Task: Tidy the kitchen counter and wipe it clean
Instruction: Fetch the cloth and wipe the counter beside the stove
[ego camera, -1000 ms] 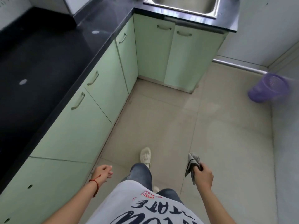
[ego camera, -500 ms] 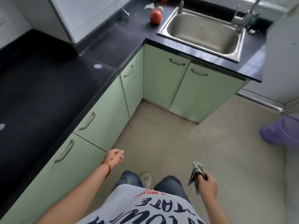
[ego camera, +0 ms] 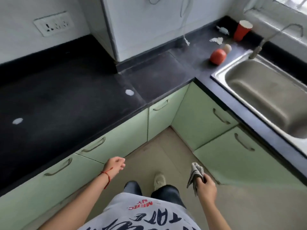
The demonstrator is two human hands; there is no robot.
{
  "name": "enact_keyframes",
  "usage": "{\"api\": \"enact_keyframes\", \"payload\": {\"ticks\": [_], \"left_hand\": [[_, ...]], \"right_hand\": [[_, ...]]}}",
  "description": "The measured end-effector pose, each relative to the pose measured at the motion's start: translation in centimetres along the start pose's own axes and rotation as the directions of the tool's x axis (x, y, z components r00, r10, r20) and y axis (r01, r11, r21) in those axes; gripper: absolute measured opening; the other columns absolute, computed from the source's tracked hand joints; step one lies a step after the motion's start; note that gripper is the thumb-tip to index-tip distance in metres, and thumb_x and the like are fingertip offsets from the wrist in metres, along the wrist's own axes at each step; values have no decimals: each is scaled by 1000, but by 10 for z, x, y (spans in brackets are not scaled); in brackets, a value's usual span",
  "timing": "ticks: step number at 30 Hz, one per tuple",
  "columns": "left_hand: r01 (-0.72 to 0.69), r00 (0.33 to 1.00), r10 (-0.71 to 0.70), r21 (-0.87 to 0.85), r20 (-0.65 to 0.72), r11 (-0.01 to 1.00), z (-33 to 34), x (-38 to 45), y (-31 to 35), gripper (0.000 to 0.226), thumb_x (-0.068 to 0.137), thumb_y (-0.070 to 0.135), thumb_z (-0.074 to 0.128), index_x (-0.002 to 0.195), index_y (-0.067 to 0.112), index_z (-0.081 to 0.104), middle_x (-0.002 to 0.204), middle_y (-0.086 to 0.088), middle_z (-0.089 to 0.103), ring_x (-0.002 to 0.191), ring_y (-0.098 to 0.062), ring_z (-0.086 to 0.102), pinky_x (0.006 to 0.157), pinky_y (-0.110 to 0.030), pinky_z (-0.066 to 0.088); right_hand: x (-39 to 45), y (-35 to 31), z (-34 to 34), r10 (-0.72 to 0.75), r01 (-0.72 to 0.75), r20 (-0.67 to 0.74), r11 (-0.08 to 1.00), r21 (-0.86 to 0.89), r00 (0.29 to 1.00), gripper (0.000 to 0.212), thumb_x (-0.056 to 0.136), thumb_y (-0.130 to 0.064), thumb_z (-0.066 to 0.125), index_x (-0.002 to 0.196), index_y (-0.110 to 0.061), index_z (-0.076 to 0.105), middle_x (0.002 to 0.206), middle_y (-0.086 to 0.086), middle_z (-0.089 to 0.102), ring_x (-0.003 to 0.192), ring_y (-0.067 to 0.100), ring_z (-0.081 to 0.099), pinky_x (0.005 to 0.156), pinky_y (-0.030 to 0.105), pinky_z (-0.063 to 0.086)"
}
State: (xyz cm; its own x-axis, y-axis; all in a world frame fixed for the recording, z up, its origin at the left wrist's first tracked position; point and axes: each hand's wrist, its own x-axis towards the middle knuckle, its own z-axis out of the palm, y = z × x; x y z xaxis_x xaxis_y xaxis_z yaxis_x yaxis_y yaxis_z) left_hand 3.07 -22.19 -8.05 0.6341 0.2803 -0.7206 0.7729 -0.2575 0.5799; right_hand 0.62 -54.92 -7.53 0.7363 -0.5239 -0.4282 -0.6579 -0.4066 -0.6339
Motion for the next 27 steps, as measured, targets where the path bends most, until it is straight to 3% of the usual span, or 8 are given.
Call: {"api": "enact_keyframes", "payload": {"ticks": [5,8,11,13,15,17,23,27], "left_hand": [[-26,980,11,-75,-199,997,-11,-6,20,18,68,40,46,67,29,59,87,-9,71,89,-26,65,80,-31,47],[-51,962,-4,-194,-272,980,-18,-2,40,13,82,27,57,70,33,59,89,-9,69,93,-26,65,88,-37,49],[-155,930,69,-216,-361,964,-27,16,71,13,87,14,57,82,24,64,90,-8,67,91,-23,63,79,-30,47],[-265,886,187,-132,-425,955,-37,28,93,13,88,14,56,94,11,67,91,-7,65,89,-21,61,75,-25,44],[-375,766,364,90,-531,922,-49,42,109,27,85,20,50,97,2,67,94,-11,67,91,-25,63,77,-24,45],[-359,668,498,347,-553,866,-59,63,113,39,80,26,44,99,2,67,101,-16,68,96,-32,64,84,-32,48],[-77,800,445,667,-402,741,-76,98,108,54,79,41,39,120,13,59,131,-12,58,120,-31,56,93,-53,46],[-95,783,491,706,-383,702,-79,100,100,53,82,41,39,127,18,53,138,-5,53,130,-21,39,102,-48,41]], "right_hand": [[70,-97,14,-263,267,117,964,-19,958,14,85,-12,56,71,-12,56,58,5,52,62,25,46,56,29,37],[91,-155,36,-389,386,186,921,55,902,11,85,-13,56,74,-15,58,59,0,53,64,20,45,56,22,37],[98,-213,60,-507,491,228,862,125,831,7,84,-12,57,83,-15,63,67,2,59,66,16,48,53,11,36],[99,-245,78,-570,550,224,821,151,790,16,82,-17,58,94,-12,66,79,3,63,72,15,53,56,15,35],[99,-269,93,-655,639,203,755,148,728,27,78,-20,57,101,-9,66,87,6,66,78,14,55,67,18,38],[98,-287,108,-758,754,204,646,115,619,28,79,-10,58,106,-4,65,100,10,68,86,15,57,75,19,39],[106,-297,149,-895,961,353,270,-57,273,43,76,-20,45,109,0,64,111,15,66,105,18,47,87,35,48],[111,-276,164,-849,985,498,145,-97,174,44,76,-17,45,116,-7,62,126,10,61,125,19,41,102,33,33]]}}
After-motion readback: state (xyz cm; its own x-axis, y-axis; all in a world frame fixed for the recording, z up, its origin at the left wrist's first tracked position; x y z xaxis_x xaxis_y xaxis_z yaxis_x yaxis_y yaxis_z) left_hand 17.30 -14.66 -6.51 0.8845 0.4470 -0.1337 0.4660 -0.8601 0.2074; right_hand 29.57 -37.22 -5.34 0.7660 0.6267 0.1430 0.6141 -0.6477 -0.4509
